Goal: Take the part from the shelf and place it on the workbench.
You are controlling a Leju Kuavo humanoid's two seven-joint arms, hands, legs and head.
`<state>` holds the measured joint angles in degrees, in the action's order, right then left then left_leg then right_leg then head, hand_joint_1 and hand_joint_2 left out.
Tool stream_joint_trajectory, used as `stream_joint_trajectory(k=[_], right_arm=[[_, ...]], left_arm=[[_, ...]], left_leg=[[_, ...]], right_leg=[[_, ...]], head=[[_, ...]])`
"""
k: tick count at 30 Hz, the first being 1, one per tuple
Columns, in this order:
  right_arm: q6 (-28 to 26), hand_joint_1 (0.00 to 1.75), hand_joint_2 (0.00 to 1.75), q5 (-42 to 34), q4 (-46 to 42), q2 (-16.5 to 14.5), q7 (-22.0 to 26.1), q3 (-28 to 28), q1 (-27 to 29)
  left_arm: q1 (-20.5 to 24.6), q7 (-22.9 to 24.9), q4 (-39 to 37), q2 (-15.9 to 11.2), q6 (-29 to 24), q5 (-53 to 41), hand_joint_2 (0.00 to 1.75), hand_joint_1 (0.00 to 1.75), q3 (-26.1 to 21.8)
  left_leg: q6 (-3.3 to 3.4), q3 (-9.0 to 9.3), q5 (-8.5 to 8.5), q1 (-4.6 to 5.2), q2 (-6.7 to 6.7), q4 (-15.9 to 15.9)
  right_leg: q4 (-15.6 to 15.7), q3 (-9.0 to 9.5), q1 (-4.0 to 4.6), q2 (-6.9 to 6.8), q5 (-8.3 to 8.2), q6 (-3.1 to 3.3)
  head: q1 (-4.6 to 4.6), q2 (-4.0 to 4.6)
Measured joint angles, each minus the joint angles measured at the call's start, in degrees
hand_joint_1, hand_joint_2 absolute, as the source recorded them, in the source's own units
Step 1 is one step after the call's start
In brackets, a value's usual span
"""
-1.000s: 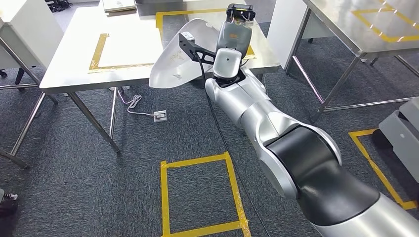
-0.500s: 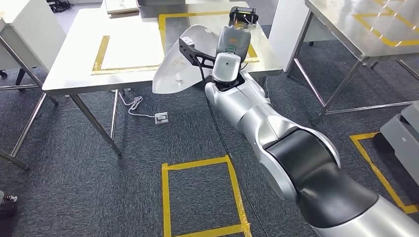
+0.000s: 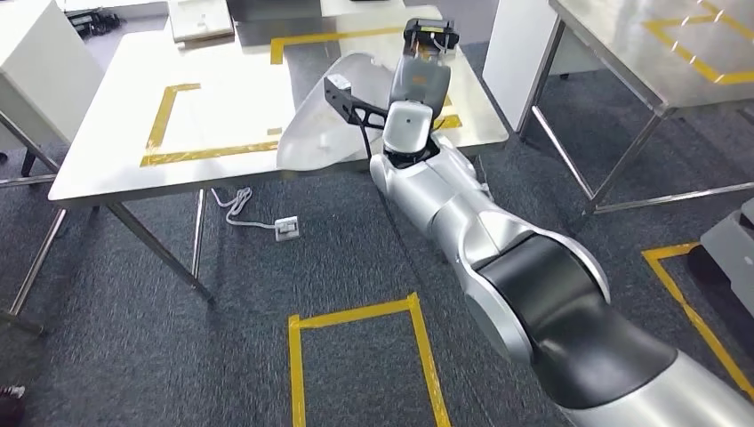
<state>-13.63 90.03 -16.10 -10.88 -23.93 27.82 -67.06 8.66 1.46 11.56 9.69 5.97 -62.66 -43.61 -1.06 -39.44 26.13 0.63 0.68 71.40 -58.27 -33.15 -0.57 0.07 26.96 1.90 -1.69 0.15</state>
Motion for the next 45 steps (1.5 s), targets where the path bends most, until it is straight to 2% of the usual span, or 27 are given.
stream_joint_trajectory(k=[2, 4, 5, 8, 9, 11, 13, 15, 17, 19, 20, 21, 23, 24, 25, 26, 27, 29, 30, 31, 33, 34, 35, 37, 39, 43, 45], right_arm=[[0.0, 1.75, 1.75, 0.0, 0.0, 0.0, 0.0, 0.0, 0.3], [0.0, 1.75, 1.75, -0.1, 0.0, 0.1, 0.0, 0.0, 0.5], [0.0, 1.75, 1.75, -0.1, 0.0, 0.1, 0.0, 0.0, 0.6], [-0.1, 1.75, 1.75, -0.1, 0.1, 0.1, 0.0, 0.0, 1.0], [-0.1, 1.75, 1.75, -0.1, 0.1, 0.1, 0.0, 0.0, 1.0], [-0.2, 1.75, 1.75, -0.1, 0.0, 0.0, 0.0, 0.0, 0.5], [-0.3, 1.75, 1.75, 0.0, -0.2, 0.0, 0.0, 0.0, -0.1], [-0.2, 1.75, 1.75, 0.0, -0.3, 0.1, 0.0, 0.0, 0.0], [-0.2, 1.75, 1.75, 0.0, -0.1, 0.3, 0.0, 0.0, 0.6], [-0.2, 1.75, 1.75, 0.0, 0.1, 0.6, 0.0, 0.0, 1.2], [-0.2, 1.75, 1.75, 0.0, 0.2, 0.8, 0.0, 0.0, 1.5], [-0.2, 1.75, 1.75, 0.0, 0.3, 1.0, 0.0, 0.0, 1.8], [-0.2, 1.75, 1.75, -0.1, 0.7, 1.4, 0.0, 0.0, 2.4], [-0.1, 1.75, 1.75, -0.1, 0.8, 1.6, 0.0, 0.0, 2.7], [-0.1, 1.75, 1.75, -0.1, 0.8, 1.7, 0.0, 0.0, 2.7], [-0.1, 1.75, 1.75, -0.1, 0.8, 1.6, 0.0, 0.0, 2.3], [-0.2, 1.75, 1.75, 0.0, 0.6, 1.4, 0.0, 0.0, 1.6], [-0.3, 1.75, 1.75, 0.0, 0.5, 0.9, 0.0, 0.1, 0.1], [-0.3, 1.75, 1.75, 0.0, 0.5, 0.8, 0.0, 0.1, -0.3], [-0.3, 1.75, 1.75, 0.0, 0.5, 0.8, 0.0, 0.1, -0.4], [-0.2, 1.75, 1.75, 0.0, 0.5, 0.8, 0.0, 0.1, 0.1], [-0.2, 1.75, 1.75, 0.0, 0.5, 0.8, 0.0, 0.1, 0.3], [-0.2, 1.75, 1.75, 0.0, 0.5, 0.8, 0.0, 0.1, 0.4], [-0.2, 1.75, 1.75, 0.0, 0.5, 0.8, 0.0, 0.1, 0.5], [-0.2, 1.75, 1.75, 0.0, 0.5, 0.7, 0.0, 0.1, 0.4], [-0.2, 1.75, 1.75, 0.0, 0.5, 0.7, 0.0, 0.2, 0.5], [-0.2, 1.75, 1.75, 0.0, 0.5, 0.7, 0.0, 0.2, 0.5]], left_arm=[[-0.2, 0.1, 0.0, 0.0, 0.0, -0.2, 1.75, 0.00, 0.0], [-0.3, 0.2, -0.1, 0.0, 0.0, -0.4, 1.75, 0.00, 0.0], [-0.4, 0.2, -0.1, 0.0, 0.0, -0.4, 1.75, 0.00, 0.0], [-0.6, 0.3, -0.1, 0.0, 0.0, -0.6, 1.75, 0.00, 0.0], [-0.5, 0.3, -0.1, 0.0, 0.0, -0.6, 1.75, 0.00, 0.0], [-0.1, 0.5, -0.1, 0.0, 0.0, -0.6, 1.75, 0.00, 0.0], [0.1, 0.6, 0.0, 0.0, 0.0, -0.7, 1.75, 0.00, 0.0], [0.2, 0.7, 0.0, 0.0, 0.0, -0.7, 1.75, 0.00, 0.0], [0.1, 0.7, 0.0, 0.0, 0.0, -0.7, 1.75, 0.00, 0.0], [-0.2, 0.8, 0.0, 0.0, 0.0, -0.7, 1.75, 0.00, 0.0], [-0.3, 0.8, -0.1, 0.0, 0.0, -0.7, 1.75, 0.00, 0.0], [-0.5, 0.8, -0.1, 0.1, 0.0, -0.7, 1.75, 0.00, 0.0], [-0.6, 0.7, -0.3, 0.3, -0.1, -0.7, 1.75, 0.00, 0.0], [-0.6, 0.7, -0.3, 0.3, -0.1, -0.7, 1.75, 0.00, -0.1], [-0.6, 0.7, -0.4, 0.4, -0.1, -0.7, 1.75, 0.00, -0.1], [-0.4, 0.6, -0.3, 0.4, -0.1, -0.7, 1.75, 0.00, -0.1], [-0.3, 0.6, -0.3, 0.3, -0.1, -0.7, 1.75, 0.00, -0.1], [0.2, 0.4, -0.2, 0.3, -0.1, -0.7, 1.75, 0.00, -0.1], [0.4, 0.2, -0.2, 0.3, -0.1, -0.7, 1.75, 0.00, -0.1], [0.5, -0.1, -0.2, 0.4, -0.1, -0.7, 1.75, 0.00, -0.1], [0.4, -0.4, -0.2, 0.4, -0.1, -0.7, 1.75, 0.00, -0.1], [0.4, -0.4, -0.2, 0.4, -0.1, -0.7, 1.75, 0.00, -0.1], [0.3, -0.4, -0.2, 0.4, -0.1, -0.7, 1.75, 0.00, -0.1], [0.2, -0.5, -0.2, 0.4, -0.1, -0.8, 1.75, 0.00, -0.1], [0.2, -0.5, -0.3, 0.5, -0.1, -1.0, 1.75, 0.00, -0.1], [0.3, -0.7, -0.3, 0.5, -0.1, -1.1, 1.75, 0.00, -0.1], [0.4, -0.9, -0.2, 0.5, -0.1, -1.1, 1.75, 0.00, -0.1]], left_leg=[[-0.53, -4.23, 3.97, -0.43, -0.20, 3.2], [-0.80, -6.23, 7.10, -0.69, -0.38, 1.1], [-0.86, -6.42, 6.13, -0.77, -0.51, -1.8], [-0.22, -5.45, -7.00, -0.70, -1.26, -11.6], [0.23, -4.95, -9.56, -0.63, -1.43, -12.8], [1.23, -3.65, -8.08, -0.62, -1.35, -12.4], [2.08, -1.39, -6.07, -0.78, -1.11, -12.7], [2.61, 1.58, -3.87, -0.81, -0.77, -13.4], [2.87, 4.87, -1.51, -0.74, -0.20, -14.0], [2.92, 8.50, 1.04, -0.59, 0.45, -14.5], [2.91, 10.40, 2.38, -0.47, 0.70, -14.8], [2.91, 11.97, 3.75, -0.40, 0.86, -15.0], [2.72, 15.48, 6.57, -0.26, 1.27, -15.3], [2.53, 17.37, 7.79, -0.30, 1.42, -15.7], [2.18, 18.91, 8.02, -0.29, 1.54, -15.3], [1.74, 19.35, 7.42, -0.26, 1.52, -14.1], [1.36, 18.89, 5.91, -0.20, 1.24, -11.5], [0.68, 14.66, 3.68, -0.15, 0.57, -4.0], [0.39, 12.09, 4.53, -0.30, 0.27, -1.0], [0.12, 9.76, 6.78, -0.51, 0.13, 0.8], [-0.38, 6.32, 12.33, -0.95, 0.04, 1.4], [-0.59, 5.30, 13.51, -1.16, 0.00, 0.2], [-0.83, 4.73, 12.58, -1.41, -0.07, -2.1], [-1.37, 4.50, 5.27, -1.97, -0.50, -8.9], [-1.03, 4.54, -0.30, -2.11, -1.01, -12.7], [0.83, 4.60, -1.00, -2.00, -0.84, -12.3], [1.55, 4.91, -0.64, -2.02, -0.78, -12.4]], right_leg=[[0.1, 2.38, -0.09, 0.12, 2.03, 0.06], [0.1, 5.17, -0.30, 0.26, 4.30, -0.16], [0.1, 6.69, -0.44, 0.30, 5.55, -0.39], [0.7, 10.72, -0.46, 0.40, 9.38, -1.31], [1.2, 12.13, -0.33, 0.43, 10.16, -1.69], [0.2, 13.25, -0.23, 0.48, 9.29, -2.41], [-6.6, 9.66, -0.31, 0.40, 5.75, -2.87], [-14.4, 3.12, -0.33, 0.24, 5.32, -3.09], [-16.8, -2.67, -0.21, 0.19, 9.92, -3.15], [-14.4, -6.71, 0.01, 0.19, 13.63, -2.86], [-11.6, -8.03, 0.22, 0.20, 12.57, -2.55], [-7.9, -8.84, 0.46, 0.17, 8.27, -2.07], [-0.5, -9.34, 1.28, 0.20, -3.99, -1.21], [1.5, -8.70, 1.65, 0.32, -8.13, -0.92], [2.5, -7.82, 1.90, 0.53, -9.45, -0.75], [2.4, -6.34, 1.86, 0.76, -8.57, -0.59], [2.7, -4.97, 1.74, 0.93, -7.89, -0.34], [3.0, -2.89, 1.29, 1.00, -6.91, 0.23], [3.0, -2.19, 1.14, 1.00, -6.43, 0.50], [3.0, -1.56, 0.98, 1.03, -5.93, 0.64], [2.9, -0.16, 0.59, 1.21, -4.48, 0.53], [2.8, 0.49, 0.32, 1.27, -3.74, 0.28], [2.5, 1.06, 0.01, 1.31, -2.95, -0.06], [1.5, 1.70, -0.48, 1.32, -1.32, -0.93], [0.5, 1.72, -0.58, 1.41, 0.03, -1.93], [-0.6, 1.33, -0.69, 1.15, 1.59, -3.39], [-5.4, -1.27, -0.72, 0.61, 3.75, -3.80]], head=[[0.00, 0.00], [0.01, 0.00], [0.02, 0.00], [0.28, 0.00], [0.37, 0.00], [0.36, 0.00], [0.18, 0.00], [0.03, 0.00], [-0.05, 0.00], [-0.15, 0.00], [-0.18, 0.00], [-0.18, 0.00], [-0.04, 0.00], [-0.07, 0.00], [-0.17, 0.00], [-0.37, 0.00], [-0.52, 0.00], [-0.33, 0.00], [-0.21, 0.00], [-0.09, 0.00], [-0.13, 0.00], [-0.15, 0.00], [-0.14, 0.00], [-0.09, 0.00], [-0.03, 0.00], [-0.16, 0.00], [-0.34, 0.00]])
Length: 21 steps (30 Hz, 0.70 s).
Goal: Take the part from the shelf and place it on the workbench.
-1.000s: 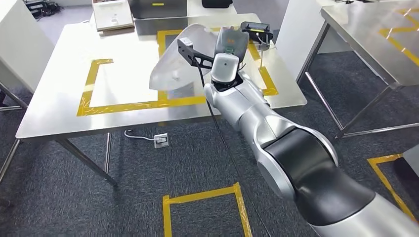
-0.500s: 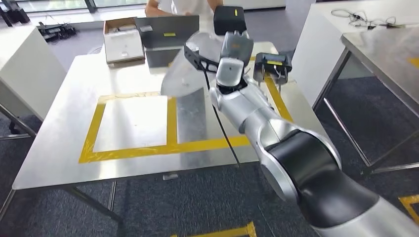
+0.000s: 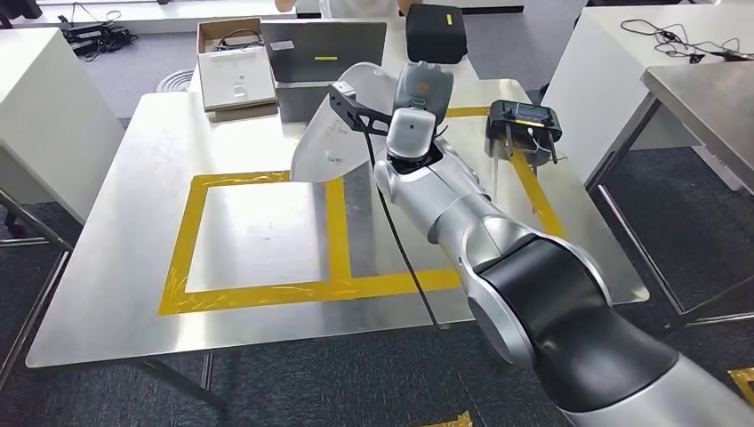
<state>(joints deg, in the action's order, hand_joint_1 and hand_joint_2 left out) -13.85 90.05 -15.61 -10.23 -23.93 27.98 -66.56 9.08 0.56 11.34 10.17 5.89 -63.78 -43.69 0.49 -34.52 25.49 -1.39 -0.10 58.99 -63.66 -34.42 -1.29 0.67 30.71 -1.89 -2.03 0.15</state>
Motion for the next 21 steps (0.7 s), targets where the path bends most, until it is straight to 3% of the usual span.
stream_joint_trajectory(k=[2, 3, 4, 5, 7, 9, 13, 21], right_arm=[[0.0, 1.75, 1.75, 0.0, 0.0, 0.0, 0.0, 0.0, 0.2], [0.0, 1.75, 1.75, 0.0, 0.0, 0.0, 0.0, 0.0, 0.5], [0.0, 1.75, 1.75, 0.0, 0.0, 0.1, 0.0, 0.0, 0.8], [0.0, 1.75, 1.75, 0.0, 0.0, 0.1, 0.0, 0.0, 1.0], [0.0, 1.75, 1.75, 0.0, 0.0, 0.3, 0.0, 0.0, 1.1], [0.0, 1.75, 1.75, -0.1, 0.0, 0.4, 0.0, 0.0, 0.9], [0.0, 1.75, 1.75, -0.3, 0.0, 0.5, 0.0, 0.0, 1.2], [0.7, 1.75, 1.75, -1.6, 0.0, 1.3, 0.0, 0.0, 1.7]], left_arm=[[0.0, -0.2, 0.0, 0.0, 0.0, 0.0, 1.75, 0.00, 0.0], [0.0, -0.2, 0.0, 0.0, 0.0, 0.0, 1.75, 0.00, 0.0], [-0.1, -0.3, 0.0, 0.0, 0.0, 0.0, 1.75, 0.00, 0.0], [-0.1, -0.3, 0.0, 0.0, 0.0, 0.0, 1.75, 0.00, 0.0], [-0.1, -0.5, 0.0, 0.1, 0.0, 0.0, 1.75, 0.00, 0.0], [0.0, -0.6, 0.0, 0.2, -0.2, 0.0, 1.75, 0.00, 0.0], [0.0, -0.5, 0.1, 0.2, -0.3, -0.1, 1.75, 0.00, 0.0], [-0.1, -0.7, 0.1, 0.0, -0.3, 0.3, 1.75, 0.00, 0.0]], left_leg=[[0.50, 0.33, 0.55, 0.24, 0.04, 0.0], [0.64, 0.59, 0.88, 0.39, 0.10, 0.0], [0.73, 0.96, 1.24, 0.56, 0.20, 0.0], [0.76, 1.44, 1.63, 0.74, 0.32, 0.0], [0.69, 2.44, 2.51, 1.07, 0.46, 0.0], [0.39, 2.86, 3.15, 1.29, 0.50, 0.0], [0.03, 3.00, 3.47, 1.31, 0.36, -0.3], [-0.34, 3.68, 3.63, 1.35, 0.24, -1.2]], right_leg=[[-8.1, -5.06, 0.13, -0.28, 2.45, -0.12], [-11.0, -7.28, 0.21, -0.31, 2.59, -0.02], [-11.7, -8.56, 0.34, -0.32, 1.55, 0.23], [-9.9, -8.61, 0.55, -0.32, -0.65, 0.63], [-2.1, -6.19, 1.18, -0.33, -6.09, 1.95], [3.9, -3.85, 1.77, -0.44, -8.52, 3.05], [5.6, -3.08, 1.92, -0.38, -7.91, 2.32], [5.6, -2.95, 1.91, -0.30, -7.45, 2.91]], head=[[-0.13, 0.00], [-0.14, 0.00], [-0.16, 0.00], [-0.19, 0.00], [-0.18, 0.00], [0.07, 0.00], [0.08, 0.00], [0.04, 0.00]])
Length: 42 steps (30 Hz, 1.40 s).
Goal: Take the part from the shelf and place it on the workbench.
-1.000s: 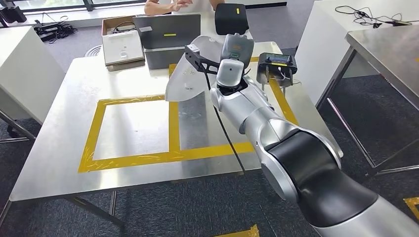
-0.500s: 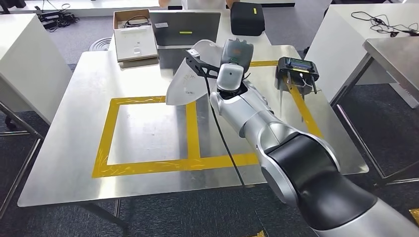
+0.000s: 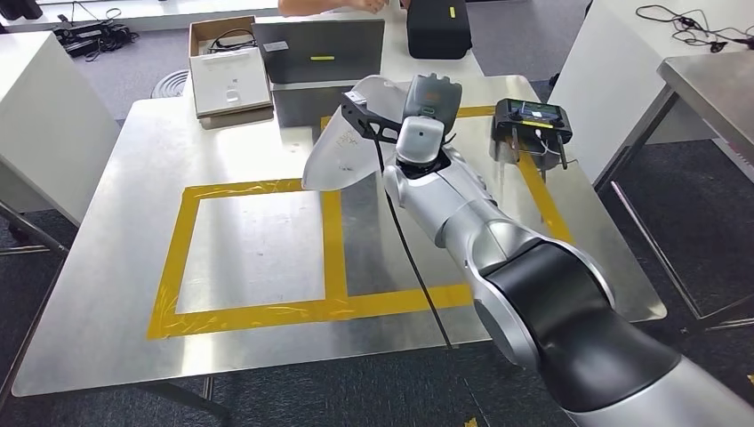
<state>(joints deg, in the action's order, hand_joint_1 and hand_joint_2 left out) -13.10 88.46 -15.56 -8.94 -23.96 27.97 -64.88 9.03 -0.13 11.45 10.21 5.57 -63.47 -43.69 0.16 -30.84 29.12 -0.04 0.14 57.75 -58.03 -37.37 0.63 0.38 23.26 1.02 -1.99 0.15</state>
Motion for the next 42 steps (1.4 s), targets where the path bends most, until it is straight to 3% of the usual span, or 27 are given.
stream_joint_trajectory(k=[25, 42], right_arm=[[1.1, 1.75, 1.75, -0.7, 0.4, 8.2, -0.7, -3.0, 4.3], [1.1, 1.75, 1.75, -0.4, 0.4, 9.9, -0.7, -3.6, 5.3]], left_arm=[[-1.8, -3.0, 0.0, -0.2, 0.0, 1.2, 1.75, 0.00, -0.1], [-2.0, -6.0, 0.0, -0.2, 0.0, 0.0, 1.75, 0.00, -0.1]], left_leg=[[-0.12, 0.38, -0.02, 0.04, -0.03, -0.1], [-0.13, 0.38, -0.03, 0.03, -0.03, -0.1]], right_leg=[[0.0, 0.41, -0.21, -0.02, 0.01, 0.02], [0.0, 0.40, -0.18, -0.02, 0.02, 0.02]], head=[[-0.02, 0.00], [-0.02, 0.00]])
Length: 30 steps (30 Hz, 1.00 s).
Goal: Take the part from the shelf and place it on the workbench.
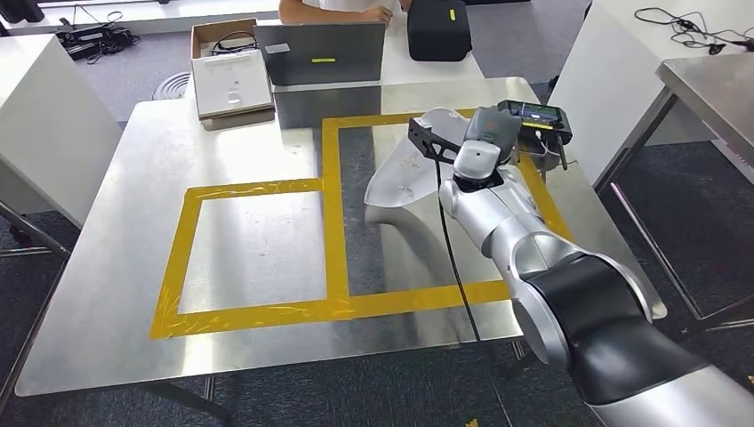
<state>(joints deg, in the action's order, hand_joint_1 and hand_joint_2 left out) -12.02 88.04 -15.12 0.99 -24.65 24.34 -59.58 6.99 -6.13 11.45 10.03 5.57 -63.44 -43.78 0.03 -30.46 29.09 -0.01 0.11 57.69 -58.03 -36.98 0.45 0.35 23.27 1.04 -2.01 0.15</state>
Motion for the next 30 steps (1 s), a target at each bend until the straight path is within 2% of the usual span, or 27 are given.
stream_joint_trajectory(k=[5, 9, 12, 16, 30], right_arm=[[0.0, 1.75, 1.75, 0.0, 0.0, 0.3, 0.0, -0.3, 0.2], [0.0, 0.00, 0.00, 0.2, 0.0, 0.6, 0.0, -0.5, 0.5], [-0.1, 0.00, 0.00, 0.3, 0.0, 0.6, 0.0, -0.6, 0.6], [-0.1, 0.00, 0.00, 0.4, 0.0, 0.7, 0.0, -0.9, 0.7], [-0.5, 0.00, 0.00, 0.8, 0.0, 1.3, 0.0, -1.3, 1.6]], left_arm=[[0.0, 0.5, 0.0, 0.0, 0.0, -0.4, 1.75, 0.00, 0.0], [0.0, 1.1, 0.0, -0.1, 0.0, -0.5, 1.75, 0.00, 0.0], [0.0, 1.5, 0.0, -0.1, 0.0, -0.7, 1.75, 0.00, 0.0], [0.0, 1.6, 0.0, -0.1, 0.0, -1.0, 0.00, 0.00, 0.0], [0.1, 2.3, 0.0, -0.1, 0.0, -1.0, 0.00, 0.00, 0.0]], left_leg=[[-0.01, -0.01, 0.06, 0.00, 0.00, 0.0], [0.00, -0.04, 0.07, 0.00, 0.00, -0.1], [-0.04, -0.04, 0.05, 0.00, 0.00, -0.3], [-0.07, -0.02, 0.04, 0.00, 0.00, -0.4], [-0.04, 0.10, 0.14, 0.01, -0.01, -0.7]], right_leg=[[0.0, -0.02, -0.01, 0.01, 0.05, 0.01], [0.1, -0.07, -0.01, 0.01, 0.06, 0.00], [0.2, -0.09, -0.01, 0.01, 0.07, 0.01], [0.3, -0.11, -0.01, 0.01, 0.12, 0.05], [0.6, 0.05, -0.03, 0.01, 0.16, 0.03]], head=[[0.00, 0.00], [0.01, 0.00], [0.01, 0.00], [0.00, 0.00], [0.00, 0.00]])
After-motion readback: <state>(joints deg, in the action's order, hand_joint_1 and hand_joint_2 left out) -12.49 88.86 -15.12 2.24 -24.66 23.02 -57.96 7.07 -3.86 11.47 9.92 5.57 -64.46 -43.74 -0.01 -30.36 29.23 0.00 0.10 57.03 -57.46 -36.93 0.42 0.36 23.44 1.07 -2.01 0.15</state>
